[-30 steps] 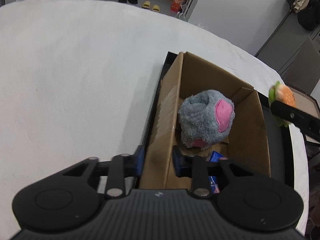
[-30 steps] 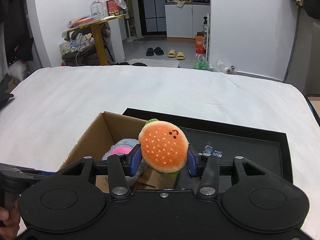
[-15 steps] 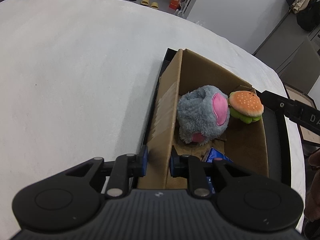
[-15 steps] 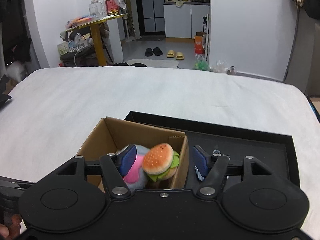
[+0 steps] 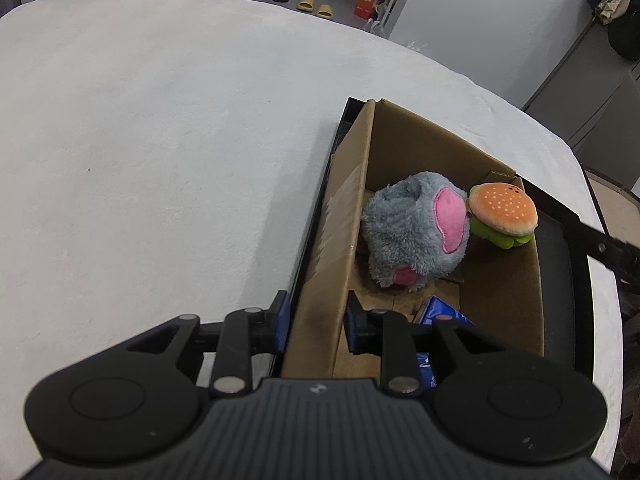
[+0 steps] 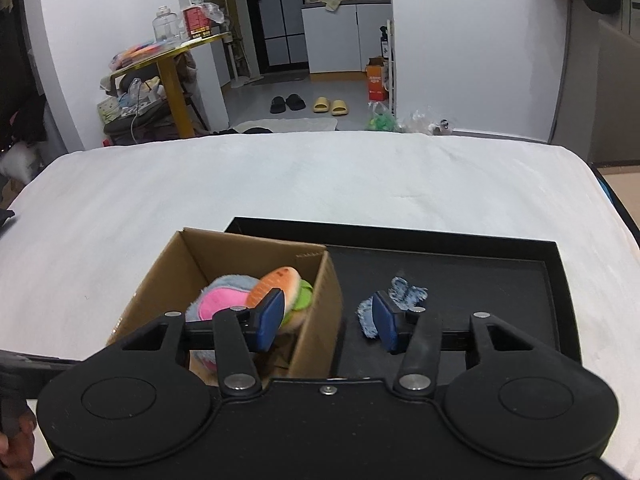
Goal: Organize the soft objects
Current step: 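Carry the hamburger plush with the right tool into the box and release, then lower the right tool onto the white paper bundle and grasp it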
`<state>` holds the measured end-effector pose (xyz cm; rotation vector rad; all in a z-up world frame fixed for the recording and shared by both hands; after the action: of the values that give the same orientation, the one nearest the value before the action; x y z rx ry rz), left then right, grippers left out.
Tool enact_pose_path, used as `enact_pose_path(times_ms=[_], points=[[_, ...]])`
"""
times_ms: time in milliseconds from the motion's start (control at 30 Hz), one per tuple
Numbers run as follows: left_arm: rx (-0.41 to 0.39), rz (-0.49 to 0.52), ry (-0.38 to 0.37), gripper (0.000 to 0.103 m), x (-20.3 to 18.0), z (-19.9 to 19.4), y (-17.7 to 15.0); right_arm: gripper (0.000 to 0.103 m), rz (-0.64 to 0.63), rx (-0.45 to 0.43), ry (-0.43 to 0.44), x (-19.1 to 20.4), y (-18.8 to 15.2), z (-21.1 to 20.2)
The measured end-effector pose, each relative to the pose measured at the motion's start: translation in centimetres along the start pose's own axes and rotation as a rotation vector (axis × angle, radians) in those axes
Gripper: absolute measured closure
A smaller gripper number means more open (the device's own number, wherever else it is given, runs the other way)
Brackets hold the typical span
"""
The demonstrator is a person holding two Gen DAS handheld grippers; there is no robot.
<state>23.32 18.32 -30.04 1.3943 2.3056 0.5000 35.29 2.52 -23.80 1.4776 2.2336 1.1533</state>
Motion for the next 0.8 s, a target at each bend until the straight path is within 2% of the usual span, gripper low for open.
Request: enact_pose_path(times_ms=[133, 300, 800], points=[[-0.012, 0.010, 0.022, 0.068, -0.5, -0.3, 0.2, 0.054, 0.018, 0.016, 0.000, -1.2, -0.5, -0.4], [-0.020, 0.020, 0.048, 0.052, -1.2, -0.6, 0.5, 0.054, 0.024, 0.061, -0.002, -2.9, -1.7, -0.8], [-0.019, 0.070, 0.127, 0.027, -3.1, -1.0, 0.2, 0.051, 0.055, 0.210, -0.024, -8.1, -5.8, -1.7]])
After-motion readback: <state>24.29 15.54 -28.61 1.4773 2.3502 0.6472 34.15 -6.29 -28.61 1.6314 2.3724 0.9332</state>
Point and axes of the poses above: each gripper's, at about its wrist camera, not at the fingertips, and z roughly the way its jaws point, x to its left, y to its top, the point moved 7 cm from there along z, roughly the way its jaws point, and after that the axes turned 10 degrees about z, right-handed, at the moved point
